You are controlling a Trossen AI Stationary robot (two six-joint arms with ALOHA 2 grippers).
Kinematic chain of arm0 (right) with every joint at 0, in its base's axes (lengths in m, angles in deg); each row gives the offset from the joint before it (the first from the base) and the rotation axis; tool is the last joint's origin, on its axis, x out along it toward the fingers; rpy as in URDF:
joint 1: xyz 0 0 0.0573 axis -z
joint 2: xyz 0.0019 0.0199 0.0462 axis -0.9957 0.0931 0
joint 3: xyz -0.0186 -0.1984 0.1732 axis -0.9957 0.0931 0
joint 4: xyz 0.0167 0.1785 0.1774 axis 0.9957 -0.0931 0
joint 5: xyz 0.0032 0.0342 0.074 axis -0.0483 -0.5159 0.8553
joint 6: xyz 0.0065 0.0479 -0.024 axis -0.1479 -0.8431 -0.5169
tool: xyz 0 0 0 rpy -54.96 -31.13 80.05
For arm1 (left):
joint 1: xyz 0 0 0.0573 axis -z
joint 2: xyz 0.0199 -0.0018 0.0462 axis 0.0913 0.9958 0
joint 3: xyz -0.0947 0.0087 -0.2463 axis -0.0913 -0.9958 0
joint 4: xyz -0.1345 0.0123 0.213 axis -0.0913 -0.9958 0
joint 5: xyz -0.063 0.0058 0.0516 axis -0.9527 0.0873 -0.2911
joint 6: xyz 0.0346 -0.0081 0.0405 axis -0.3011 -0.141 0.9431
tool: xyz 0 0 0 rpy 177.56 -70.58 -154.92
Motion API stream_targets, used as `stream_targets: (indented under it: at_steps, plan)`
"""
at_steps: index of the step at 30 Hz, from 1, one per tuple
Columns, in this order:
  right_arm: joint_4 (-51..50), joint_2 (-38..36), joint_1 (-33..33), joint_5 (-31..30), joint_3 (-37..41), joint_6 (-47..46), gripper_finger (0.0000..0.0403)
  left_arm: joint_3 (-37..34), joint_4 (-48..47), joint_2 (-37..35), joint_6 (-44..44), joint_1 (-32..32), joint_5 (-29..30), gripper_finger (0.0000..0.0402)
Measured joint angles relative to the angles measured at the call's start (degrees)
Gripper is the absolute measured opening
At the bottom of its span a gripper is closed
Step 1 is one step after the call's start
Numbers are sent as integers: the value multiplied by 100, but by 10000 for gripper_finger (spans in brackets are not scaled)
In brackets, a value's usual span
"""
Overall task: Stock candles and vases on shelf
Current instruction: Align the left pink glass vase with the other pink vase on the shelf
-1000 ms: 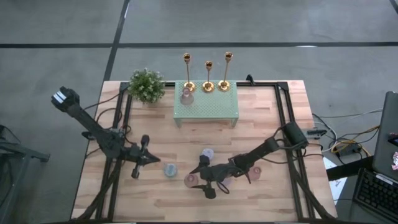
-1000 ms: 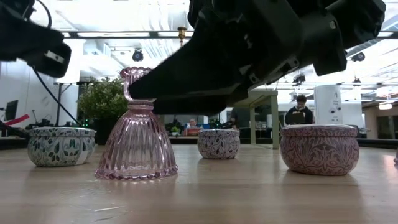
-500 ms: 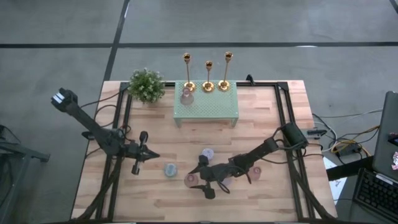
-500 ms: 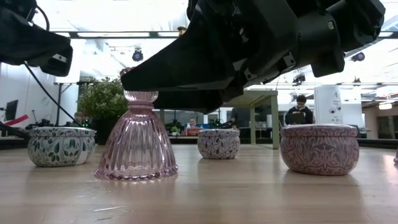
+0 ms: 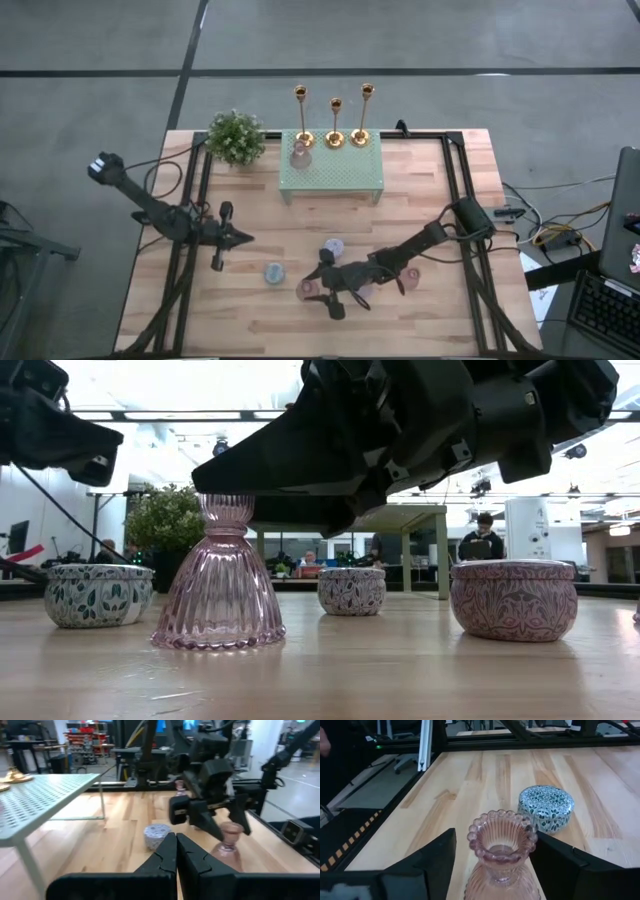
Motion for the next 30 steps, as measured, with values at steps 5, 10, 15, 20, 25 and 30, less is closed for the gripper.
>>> stream_targets:
  at_steps: [5, 10, 15, 20, 25, 30]
  plan:
    - [16, 0, 7, -9, 0, -2, 210, -4, -494, -418, -45, -300, -89, 3]
    - [25, 0, 7, -11, 0, -3, 192, -6, -857, -791, -3, -376, -102, 3]
    - [16, 0, 7, -96, 2, -2, 169, -9, -1014, -1041, -28, -385, -38, 3]
    - [11, 0, 7, -115, 4, 5, 152, -9, -1030, -1097, 91, -389, 22, 3]
    - [25, 0, 7, -136, 3, 22, 146, -9, -1049, -1095, 69, -389, 568, 13]
    - [54, 0, 12, -148, 4, 44, 146, -11, -1076, -1095, 66, -389, 581, 23]
